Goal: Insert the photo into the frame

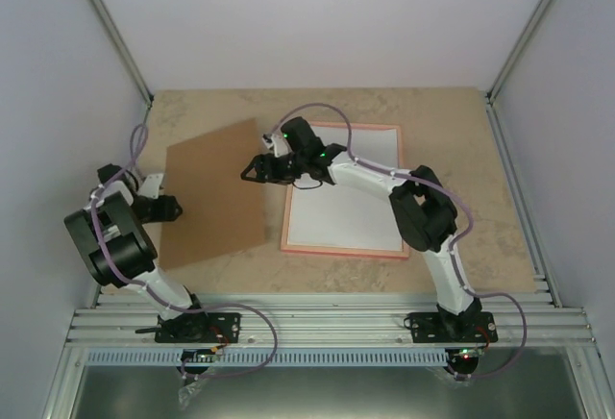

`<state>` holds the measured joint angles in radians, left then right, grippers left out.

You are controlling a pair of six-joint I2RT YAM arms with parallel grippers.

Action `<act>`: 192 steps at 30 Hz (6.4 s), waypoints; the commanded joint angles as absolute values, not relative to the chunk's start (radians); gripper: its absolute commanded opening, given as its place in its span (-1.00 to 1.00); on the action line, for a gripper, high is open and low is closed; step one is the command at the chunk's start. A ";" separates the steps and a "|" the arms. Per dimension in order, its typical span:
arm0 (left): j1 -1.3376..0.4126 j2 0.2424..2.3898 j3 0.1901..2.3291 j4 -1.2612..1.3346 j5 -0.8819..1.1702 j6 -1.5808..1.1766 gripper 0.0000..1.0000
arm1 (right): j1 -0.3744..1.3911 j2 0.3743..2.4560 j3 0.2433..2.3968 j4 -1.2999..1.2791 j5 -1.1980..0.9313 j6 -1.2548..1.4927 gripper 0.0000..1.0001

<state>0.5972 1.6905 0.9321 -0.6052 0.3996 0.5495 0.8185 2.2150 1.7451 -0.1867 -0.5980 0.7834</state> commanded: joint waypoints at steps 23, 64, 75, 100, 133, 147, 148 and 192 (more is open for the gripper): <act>0.311 1.729 0.955 -0.618 0.591 0.364 0.30 | 0.529 1.972 1.351 -0.288 -0.670 0.314 0.48; 0.302 1.612 0.990 -0.700 0.784 0.333 0.16 | 0.578 2.123 1.532 -0.073 -0.925 0.761 -0.99; 0.392 1.430 1.309 -0.878 0.846 0.259 0.99 | 0.543 1.952 1.734 -0.271 -0.800 0.475 -0.99; 0.448 1.177 1.304 0.049 0.924 -1.014 0.99 | 0.672 1.690 1.873 -0.305 0.120 -0.377 -0.99; 0.285 1.147 1.044 -0.203 0.464 -0.937 -0.17 | 1.200 2.243 2.109 0.244 0.779 -0.971 -0.99; 0.306 1.140 1.103 -0.175 0.516 -0.847 -1.00 | 1.227 2.062 1.933 -0.038 0.609 -0.810 0.15; 0.310 1.143 1.104 -0.153 0.540 -0.840 -1.00 | 1.224 2.032 1.922 -0.097 0.563 -0.774 0.33; 0.045 1.076 0.955 0.528 1.361 -0.910 -1.00 | 0.066 1.391 1.606 -0.749 -1.290 -0.010 0.24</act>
